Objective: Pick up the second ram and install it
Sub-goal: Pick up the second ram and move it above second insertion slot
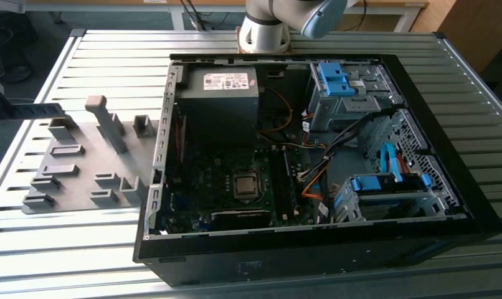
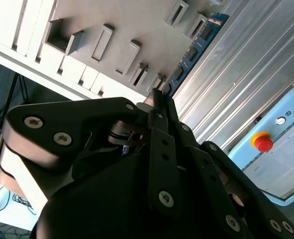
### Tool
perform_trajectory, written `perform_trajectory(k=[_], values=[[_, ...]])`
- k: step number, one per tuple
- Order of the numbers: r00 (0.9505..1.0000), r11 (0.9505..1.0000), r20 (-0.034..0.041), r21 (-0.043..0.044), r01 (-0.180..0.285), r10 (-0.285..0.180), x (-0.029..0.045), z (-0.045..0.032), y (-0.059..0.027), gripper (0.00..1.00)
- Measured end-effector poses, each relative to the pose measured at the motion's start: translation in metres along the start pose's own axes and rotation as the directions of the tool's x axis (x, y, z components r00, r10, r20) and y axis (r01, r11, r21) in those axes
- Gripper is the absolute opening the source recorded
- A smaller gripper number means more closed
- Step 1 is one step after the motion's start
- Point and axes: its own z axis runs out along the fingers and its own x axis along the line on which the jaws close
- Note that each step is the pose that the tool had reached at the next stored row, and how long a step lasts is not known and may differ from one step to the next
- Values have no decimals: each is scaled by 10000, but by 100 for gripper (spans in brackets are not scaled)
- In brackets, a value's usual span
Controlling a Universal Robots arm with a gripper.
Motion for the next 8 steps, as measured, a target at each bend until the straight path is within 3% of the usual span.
perform_trajectory(k=[8], values=[[10000, 10000, 0, 1, 0, 0, -1, -53, 1, 14]])
